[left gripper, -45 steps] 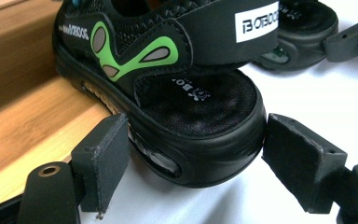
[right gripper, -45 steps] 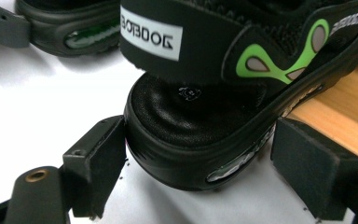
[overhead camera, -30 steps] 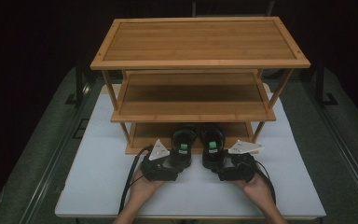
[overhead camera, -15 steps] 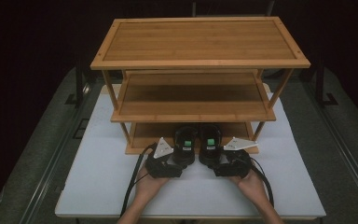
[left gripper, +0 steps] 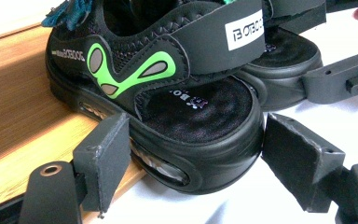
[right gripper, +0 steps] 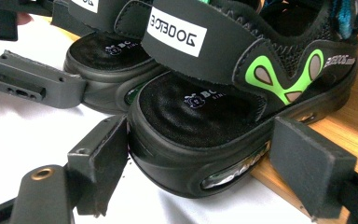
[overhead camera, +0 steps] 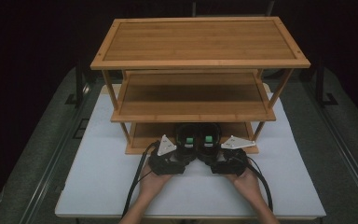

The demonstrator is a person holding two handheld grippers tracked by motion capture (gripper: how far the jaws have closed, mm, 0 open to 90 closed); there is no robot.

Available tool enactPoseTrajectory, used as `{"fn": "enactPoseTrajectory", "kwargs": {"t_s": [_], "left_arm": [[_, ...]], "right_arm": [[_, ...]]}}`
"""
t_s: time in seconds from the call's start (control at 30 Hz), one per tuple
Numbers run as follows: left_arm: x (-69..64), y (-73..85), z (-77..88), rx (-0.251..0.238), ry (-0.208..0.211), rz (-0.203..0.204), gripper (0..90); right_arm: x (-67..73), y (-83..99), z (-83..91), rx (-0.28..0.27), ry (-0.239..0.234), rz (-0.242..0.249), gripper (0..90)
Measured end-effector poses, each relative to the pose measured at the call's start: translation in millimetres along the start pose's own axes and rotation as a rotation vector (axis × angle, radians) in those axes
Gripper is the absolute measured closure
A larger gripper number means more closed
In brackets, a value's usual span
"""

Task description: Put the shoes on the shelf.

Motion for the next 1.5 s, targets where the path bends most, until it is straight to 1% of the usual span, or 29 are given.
{"fn": "enactPoseTrajectory", "kwargs": {"t_s": [0.17,0.27,0.37,0.4,0.43,0.5,0.57,0.63,0.67,0.73,0.77,0.8,0.87,0.93,1.03,1.07,1.13,1.23,1.27,1.33,1.4,1.43,1.5], "left_arm": [[0.2,0.6,1.2,0.002,0.002,0.002,23.4],[0.0,1.2,4.1,0.001,0.003,0.0,23.8],[-0.7,1.7,7.2,-0.001,0.004,-0.002,23.9],[-2.5,2.6,10.8,-0.003,0.01,0.0,25.9],[-3.9,3.1,13.2,-0.01,0.012,-0.006,28.4],[-6.3,4.1,16.0,-0.005,0.018,-0.019,33.4],[-8.1,4.3,18.9,-0.012,0.024,-0.022,38.9],[-9.0,4.8,22.2,-0.016,0.025,-0.029,44.9],[-9.5,5.2,23.6,-0.019,0.032,-0.03,48.5],[-11.1,6.6,25.7,-0.016,0.044,-0.032,52.3],[-11.1,6.6,25.7,-0.016,0.044,-0.032,54.4],[-12.8,7.5,27.8,-0.017,0.048,-0.041,56.8],[-15.3,7.9,28.7,-0.019,0.06,-0.048,60.2],[-18.0,8.4,29.3,-0.016,0.074,-0.052,64.1],[-20.1,8.6,29.4,-0.015,0.074,-0.063,71.5],[-21.8,8.4,28.9,-0.013,0.078,-0.074,72.8],[-21.9,7.9,28.7,-0.008,0.072,-0.079,74.6],[-22.1,7.2,28.1,-0.008,0.075,-0.076,75.5],[-21.9,6.8,27.0,-0.006,0.069,-0.075,75.5],[-20.8,6.3,25.5,-0.005,0.057,-0.073,75.5],[-20.3,5.9,24.4,-0.005,0.059,-0.067,75.5],[-19.8,5.2,24.0,-0.011,0.06,-0.065,76.0],[-19.6,4.9,23.6,-0.01,0.06,-0.065,76.5]], "right_arm": [[0.9,0.7,0.5,-0.002,0.004,-0.012,20.1],[1.8,1.4,2.9,-0.001,0.002,-0.026,23.2],[2.3,3.1,7.1,-0.004,0.011,-0.017,24.7],[2.8,4.4,9.0,-0.005,0.013,-0.019,26.9],[3.2,4.9,10.5,-0.01,0.017,-0.018,28.7],[5.4,6.7,14.6,-0.016,0.021,-0.01,32.4],[8.9,8.1,18.8,-0.021,0.018,-0.001,37.0],[13.2,8.0,22.2,-0.025,0.015,0.008,43.7],[15.4,7.6,24.0,-0.031,0.017,0.014,47.0],[18.5,7.0,26.8,-0.042,0.021,0.024,52.7],[18.5,7.0,26.8,-0.042,0.021,0.024,52.7],[20.7,7.9,28.5,-0.049,0.031,0.03,58.0],[21.6,9.1,28.4,-0.048,0.03,0.024,62.5],[21.9,10.5,27.8,-0.045,0.037,0.03,66.3],[22.5,11.8,26.5,-0.038,0.047,0.038,72.2],[22.4,11.9,26.5,-0.041,0.05,0.035,73.3],[22.9,12.0,26.3,-0.043,0.047,0.033,77.1],[24.2,11.9,26.7,-0.051,0.045,0.031,79.9],[26.7,12.1,26.3,-0.053,0.038,0.034,82.2],[27.9,12.4,24.1,-0.046,0.042,0.032,82.5],[28.2,12.5,23.0,-0.042,0.043,0.032,82.8],[27.9,11.6,22.1,-0.044,0.058,0.04,85.2],[27.0,10.9,21.9,-0.044,0.058,0.037,86.7]]}}
Point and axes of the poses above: each handheld gripper's, and its own axes: z roughly backward along the jaws, y roughly out of its underside, x roughly to its left, the point moved 8 cm from there along -z, roughly forward along the jaws
